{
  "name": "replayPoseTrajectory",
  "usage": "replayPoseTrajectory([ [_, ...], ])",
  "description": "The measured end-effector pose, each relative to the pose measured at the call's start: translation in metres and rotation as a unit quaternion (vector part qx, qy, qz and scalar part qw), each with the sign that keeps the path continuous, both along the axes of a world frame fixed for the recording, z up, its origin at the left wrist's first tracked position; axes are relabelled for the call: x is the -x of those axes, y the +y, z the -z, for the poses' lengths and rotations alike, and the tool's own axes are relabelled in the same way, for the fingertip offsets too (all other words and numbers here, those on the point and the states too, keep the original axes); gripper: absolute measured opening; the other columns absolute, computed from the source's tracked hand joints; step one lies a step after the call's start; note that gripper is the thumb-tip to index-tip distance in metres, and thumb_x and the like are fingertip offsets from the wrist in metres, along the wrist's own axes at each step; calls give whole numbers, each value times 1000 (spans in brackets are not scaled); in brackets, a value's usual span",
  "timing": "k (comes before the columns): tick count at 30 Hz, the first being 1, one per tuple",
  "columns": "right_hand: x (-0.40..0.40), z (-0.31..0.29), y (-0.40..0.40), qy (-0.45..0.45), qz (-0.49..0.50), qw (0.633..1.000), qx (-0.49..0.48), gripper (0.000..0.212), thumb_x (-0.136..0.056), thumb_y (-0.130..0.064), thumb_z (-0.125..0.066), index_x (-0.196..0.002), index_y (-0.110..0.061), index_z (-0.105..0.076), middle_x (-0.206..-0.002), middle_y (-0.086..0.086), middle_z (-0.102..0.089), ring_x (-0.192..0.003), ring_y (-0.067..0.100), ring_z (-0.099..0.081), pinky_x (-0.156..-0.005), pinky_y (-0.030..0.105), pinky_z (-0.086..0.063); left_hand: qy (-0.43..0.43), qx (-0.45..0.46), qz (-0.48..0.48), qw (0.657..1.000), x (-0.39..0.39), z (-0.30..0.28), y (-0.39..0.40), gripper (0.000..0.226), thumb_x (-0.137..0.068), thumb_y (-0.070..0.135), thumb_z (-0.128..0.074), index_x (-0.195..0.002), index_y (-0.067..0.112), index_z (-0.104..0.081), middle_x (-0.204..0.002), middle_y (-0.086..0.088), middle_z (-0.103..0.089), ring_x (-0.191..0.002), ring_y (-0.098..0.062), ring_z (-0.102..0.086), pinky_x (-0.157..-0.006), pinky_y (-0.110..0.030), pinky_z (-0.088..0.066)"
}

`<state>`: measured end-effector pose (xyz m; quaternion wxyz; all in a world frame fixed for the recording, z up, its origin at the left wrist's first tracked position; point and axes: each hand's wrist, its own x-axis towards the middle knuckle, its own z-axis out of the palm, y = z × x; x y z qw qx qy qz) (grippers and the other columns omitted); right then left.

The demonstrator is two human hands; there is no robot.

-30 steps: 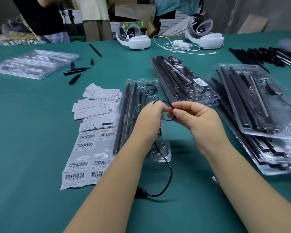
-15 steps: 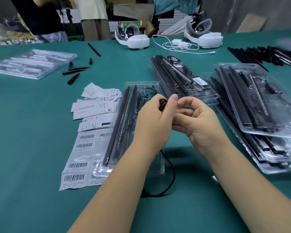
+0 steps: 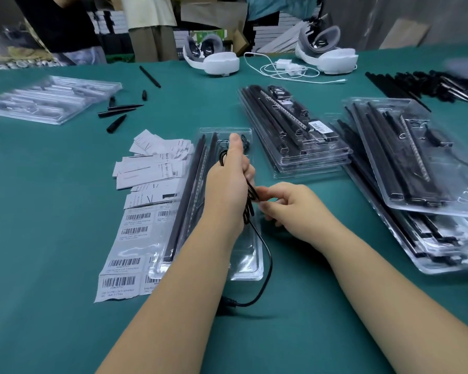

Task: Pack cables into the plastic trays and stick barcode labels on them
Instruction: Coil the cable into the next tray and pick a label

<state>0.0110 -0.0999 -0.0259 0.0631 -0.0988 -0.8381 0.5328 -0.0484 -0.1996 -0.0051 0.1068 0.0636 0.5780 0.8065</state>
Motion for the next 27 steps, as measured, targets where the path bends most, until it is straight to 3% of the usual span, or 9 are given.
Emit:
replayPoseTrajectory([
  [4,2,1,3,2,-13,1000,7,33,-87,-9,-63,-80,-41,-66,-62,-3,-60,-56,5,-54,-52,14,-46,-28,-19,-1,999,5,6,-2,59,-88,57,-51,-41,25,-36,-47,8,-30,-41,-11,-28,-50,-26,-25],
  [7,3,2,3,0,-10,1000,28,20,-90,-5,-59,-92,-22,-69,-73,3,-64,-45,-3,-50,-47,13,-44,-31,-16,6,999,5,7,-2,54,-89,42,-62,-42,25,-42,-44,8,-33,-36,-9,-34,-57,-32,-40],
  [11,4,4,4,12,-8,999,37,16,-93,-8,-56,-90,-19,-67,-52,-2,-51,-41,2,-45,-47,16,-40,3,-41,52,998,4,6,-5,41,-82,21,-74,-58,20,-40,-48,6,-28,-37,-8,-34,-64,-33,-56],
  [13,4,3,4,23,-4,998,66,18,-93,-7,-55,-87,-21,-64,-61,-2,-56,-41,3,-43,-46,17,-40,11,-34,39,999,3,4,-3,38,-84,30,-70,-62,19,-41,-49,8,-29,-39,-7,-33,-61,-32,-55],
  [15,4,3,4,33,7,996,78,21,-94,-9,-54,-87,-26,-63,-74,0,-61,-41,4,-44,-45,20,-42,-33,-41,-1,999,4,1,-1,39,-92,43,-57,-64,18,-46,-46,9,-32,-37,-7,-31,-52,-27,-49],
  [18,5,6,0,50,34,998,25,28,-93,-12,-55,-80,-35,-62,-81,3,-61,-42,2,-45,-42,20,-43,-96,-66,-17,993,8,0,0,42,-97,46,-47,-68,17,-54,-47,9,-35,-37,-7,-32,-46,-21,-45],
  [21,5,7,1,56,61,996,16,20,-90,-15,-62,-80,-32,-59,-74,-5,-57,-41,2,-46,-41,20,-43,-81,-56,-17,995,8,6,0,42,-91,51,-55,-65,18,-55,-48,9,-40,-39,-8,-40,-43,-20,-44],
  [24,2,0,4,25,64,998,1,16,-85,-25,-68,-72,-24,-58,-62,-7,-60,-43,6,-48,-38,19,-41,-56,-35,-31,997,8,10,0,44,-84,50,-66,-60,21,-42,-51,6,-31,-37,-7,-37,-42,-20,-39],
  [27,-7,-13,1,-36,-33,996,70,39,-85,-47,-61,-61,-16,-59,-49,-5,-58,-36,7,-44,-35,18,-34,-92,-50,-56,993,10,10,-1,41,-85,45,-67,-63,18,-47,-49,6,-36,-34,-7,-38,-38,-16,-35],
])
